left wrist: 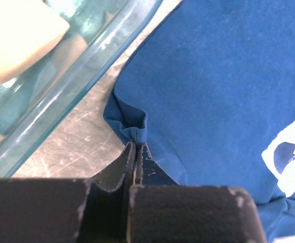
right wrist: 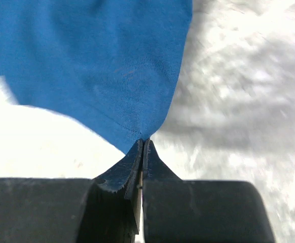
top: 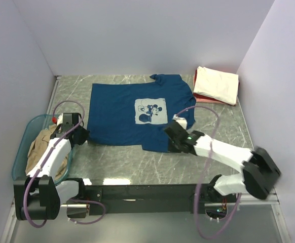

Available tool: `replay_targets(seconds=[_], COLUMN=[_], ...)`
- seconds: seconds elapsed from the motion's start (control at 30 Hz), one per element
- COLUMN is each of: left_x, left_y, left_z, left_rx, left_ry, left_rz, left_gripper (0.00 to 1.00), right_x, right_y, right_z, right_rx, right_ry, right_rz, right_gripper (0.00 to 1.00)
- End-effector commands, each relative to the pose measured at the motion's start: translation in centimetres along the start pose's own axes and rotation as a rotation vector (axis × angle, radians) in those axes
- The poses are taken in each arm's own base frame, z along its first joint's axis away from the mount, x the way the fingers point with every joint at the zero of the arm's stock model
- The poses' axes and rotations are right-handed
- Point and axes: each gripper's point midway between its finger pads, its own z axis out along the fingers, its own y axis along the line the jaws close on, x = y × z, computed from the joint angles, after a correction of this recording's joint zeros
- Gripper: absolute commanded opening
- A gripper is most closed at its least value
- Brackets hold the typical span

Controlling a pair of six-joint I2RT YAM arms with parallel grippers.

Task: Fold and stack the t-shirts
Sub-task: Flatten out the tshirt

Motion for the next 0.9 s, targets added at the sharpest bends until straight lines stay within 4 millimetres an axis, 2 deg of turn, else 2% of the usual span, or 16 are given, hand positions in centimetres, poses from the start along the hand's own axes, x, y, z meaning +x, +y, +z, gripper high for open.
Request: replay_targets(seconds=[0.0,0.23,0.43,0.57,0.67,0.77,0.87], left_x=[-0.3,-0.2,-0.6,-0.8,-1.3,-1.5,-1.5], left_y=[0.3,2.1,3.1,4.3,4.6,5.1,4.6], left_z=[-0.4,-0.8,-1.3,-1.4,-1.7,-1.6,-1.3], left_rx=[-0.001,-0.051,-0.087,-0.139,-0.159,-0.191,-0.177], left_ry=[-0.035,-0.068,-0.106,-0.128,-0.155,-0.171,-0.159], left_rz=[-0.016,-0.039,-0.053,-0.073,-0.093,-0.096,-0.087], left_gripper=[0.0,0.0,0.0,0.0,0.0,0.0,0.0], right_x=[0.6,2.3,4.0,5.0,5.3,4.5,3.6], right_y=[-2.0,-3.7,-5.0,-5.6,-6.3,-7.2,-7.3], right_z=[-3.3,-8.1,-10.3,-11.0,-12.0,-13.8,-14.7], right_rx=[-0.008,-0.137,-0.194,-0.211,-0.211,-0.209,-0.224], right_ry=[-0.037,-0.076,-0.071,-0.052,-0.056,-0.098,-0.148], right_rz=[0.064,0.16,0.213,0.232,0.245,0.267,0.283], right_gripper=[0.0,0.0,0.0,0.0,0.0,0.0,0.0])
